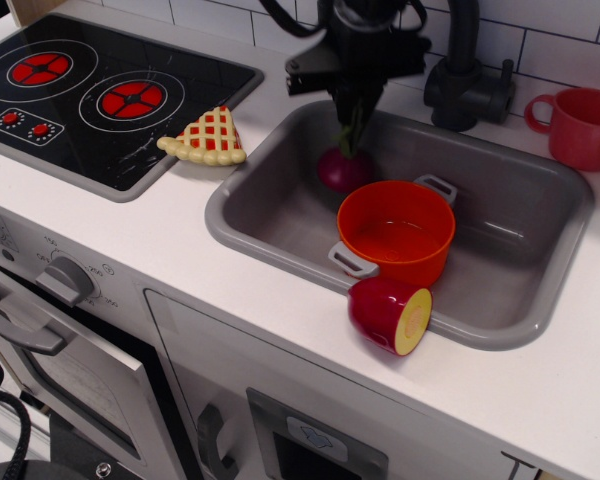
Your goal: Take beet from pot sink
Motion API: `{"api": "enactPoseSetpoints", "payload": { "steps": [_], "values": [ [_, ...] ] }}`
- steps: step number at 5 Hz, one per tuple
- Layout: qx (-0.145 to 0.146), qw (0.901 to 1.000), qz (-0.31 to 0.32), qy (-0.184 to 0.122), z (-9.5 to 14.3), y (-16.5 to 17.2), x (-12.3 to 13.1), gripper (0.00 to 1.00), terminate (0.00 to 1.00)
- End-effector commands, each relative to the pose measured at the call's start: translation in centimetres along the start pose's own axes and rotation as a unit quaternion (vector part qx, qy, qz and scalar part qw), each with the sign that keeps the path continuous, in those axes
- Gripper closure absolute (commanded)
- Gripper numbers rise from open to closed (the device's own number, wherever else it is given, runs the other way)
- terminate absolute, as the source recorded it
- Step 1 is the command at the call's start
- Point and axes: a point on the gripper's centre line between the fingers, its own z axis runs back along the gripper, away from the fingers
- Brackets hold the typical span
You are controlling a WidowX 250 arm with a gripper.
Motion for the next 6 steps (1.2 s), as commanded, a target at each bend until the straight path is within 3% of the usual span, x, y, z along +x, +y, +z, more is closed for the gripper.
{"api": "enactPoseSetpoints", "payload": {
  "steps": [1,2,3,5,6],
  "values": [
    [-0.014,0.9997,0.017,-0.007,0.8,-2.1,0.5,1.0,0.0],
    [0.002,1.0,0.002,-0.008,0.5,-2.4,0.3,0.0,0.0],
    [0.012,0.9995,0.024,-0.016,1.2,-1.9,0.5,0.0,0.0],
    [-0.032,0.9959,0.052,-0.067,6.1,0.1,1.0,0.0,0.0],
    [-0.032,0.9959,0.052,-0.067,6.1,0.1,1.0,0.0,0.0]
  ]
}}
